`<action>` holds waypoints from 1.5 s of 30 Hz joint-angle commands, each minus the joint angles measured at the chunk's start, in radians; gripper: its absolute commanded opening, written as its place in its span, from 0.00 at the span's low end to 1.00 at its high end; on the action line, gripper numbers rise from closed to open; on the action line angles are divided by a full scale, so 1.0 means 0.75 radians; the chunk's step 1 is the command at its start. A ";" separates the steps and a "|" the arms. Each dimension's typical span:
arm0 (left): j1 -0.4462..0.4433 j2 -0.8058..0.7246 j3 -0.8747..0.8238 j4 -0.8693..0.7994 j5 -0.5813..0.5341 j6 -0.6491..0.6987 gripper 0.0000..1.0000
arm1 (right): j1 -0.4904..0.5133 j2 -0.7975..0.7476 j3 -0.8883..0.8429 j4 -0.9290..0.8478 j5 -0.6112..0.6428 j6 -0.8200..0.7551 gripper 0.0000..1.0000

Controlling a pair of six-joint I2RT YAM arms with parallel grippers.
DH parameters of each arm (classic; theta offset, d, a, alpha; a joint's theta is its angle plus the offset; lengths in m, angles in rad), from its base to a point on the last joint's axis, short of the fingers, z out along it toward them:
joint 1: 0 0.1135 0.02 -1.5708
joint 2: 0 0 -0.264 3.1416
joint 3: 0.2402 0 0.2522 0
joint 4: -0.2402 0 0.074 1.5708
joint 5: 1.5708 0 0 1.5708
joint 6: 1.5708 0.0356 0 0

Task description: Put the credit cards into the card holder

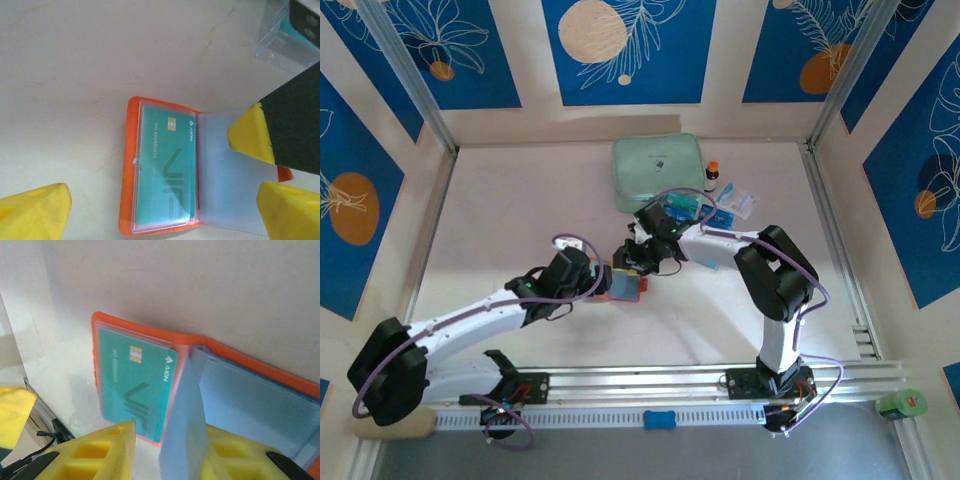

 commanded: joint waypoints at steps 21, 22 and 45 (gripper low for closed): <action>0.098 -0.121 -0.096 -0.083 0.003 0.049 0.95 | 0.050 0.228 0.290 -0.062 -0.043 0.073 0.34; 0.101 -0.117 -0.098 -0.081 0.005 0.049 0.95 | 0.051 0.234 0.294 -0.060 -0.044 0.075 0.34; 0.119 0.162 -0.029 0.051 0.047 0.106 0.96 | 0.063 0.240 0.363 -0.039 -0.073 0.096 0.34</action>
